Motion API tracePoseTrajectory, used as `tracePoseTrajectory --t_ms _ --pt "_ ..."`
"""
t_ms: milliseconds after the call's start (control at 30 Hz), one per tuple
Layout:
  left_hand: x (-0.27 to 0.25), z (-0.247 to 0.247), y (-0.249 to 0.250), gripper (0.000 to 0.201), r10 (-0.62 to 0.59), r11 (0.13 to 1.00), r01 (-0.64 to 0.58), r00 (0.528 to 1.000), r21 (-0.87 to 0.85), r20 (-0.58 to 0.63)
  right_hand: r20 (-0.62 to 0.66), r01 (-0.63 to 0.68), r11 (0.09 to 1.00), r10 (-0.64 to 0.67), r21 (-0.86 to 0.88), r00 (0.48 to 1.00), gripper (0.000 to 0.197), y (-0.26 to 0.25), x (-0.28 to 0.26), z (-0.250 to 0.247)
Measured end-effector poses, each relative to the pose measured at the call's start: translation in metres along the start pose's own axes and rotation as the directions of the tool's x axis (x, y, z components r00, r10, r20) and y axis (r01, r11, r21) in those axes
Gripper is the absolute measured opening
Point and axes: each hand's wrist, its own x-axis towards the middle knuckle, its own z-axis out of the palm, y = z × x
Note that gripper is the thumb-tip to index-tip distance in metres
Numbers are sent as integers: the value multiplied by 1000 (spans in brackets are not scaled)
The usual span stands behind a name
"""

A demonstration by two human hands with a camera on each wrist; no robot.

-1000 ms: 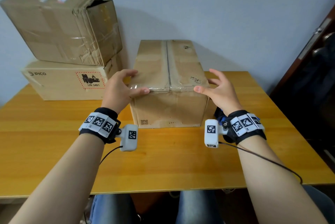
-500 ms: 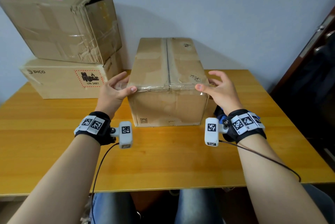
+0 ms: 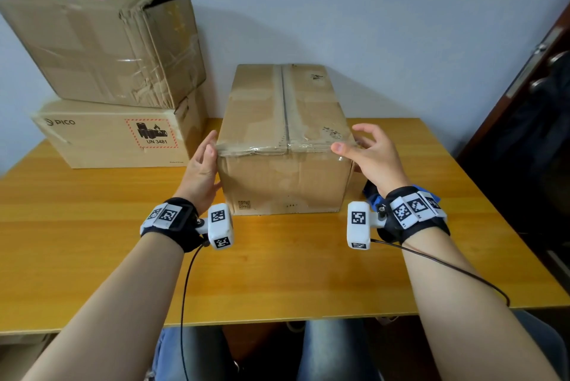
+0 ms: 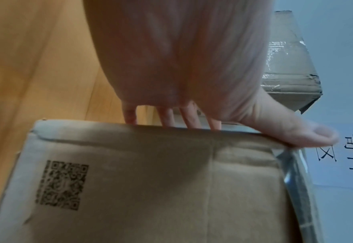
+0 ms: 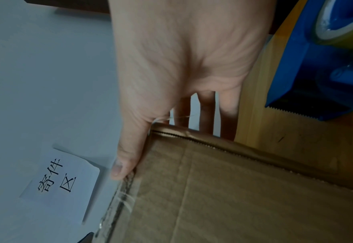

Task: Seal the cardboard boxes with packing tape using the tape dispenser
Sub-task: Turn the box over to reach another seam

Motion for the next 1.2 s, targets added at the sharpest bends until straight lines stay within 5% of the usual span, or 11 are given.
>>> tracePoseTrajectory --t_ms 167,333,433,567,667,867,1067,1200 --pt "-6 3 1 107 -154 988 151 985 42 74 -18 1 1000 -1 23 1000 70 0 -4 1" --pt "-12 19 5 52 -253 967 253 968 29 2 -19 -11 998 12 60 1000 69 1 -7 4" --pt "-9 10 9 34 -216 971 211 976 111 30 -21 -12 999 13 47 1000 70 1 -7 3" --pt "0 5 14 63 -321 945 316 945 -86 -60 -13 -18 999 18 39 1000 71 0 -7 3" --pt "4 11 22 86 -343 931 344 939 -121 29 -15 -17 999 18 47 1000 70 0 -7 2" --pt "-2 21 24 56 -312 945 304 948 -122 -58 -17 -18 999 19 45 1000 68 0 -9 3" --pt "-3 20 20 74 -311 949 303 945 -90 -98 -23 -19 998 21 67 1000 69 3 -9 5" --pt "-9 23 22 42 -274 953 288 952 90 -138 -26 -23 997 25 72 999 70 3 -8 6"
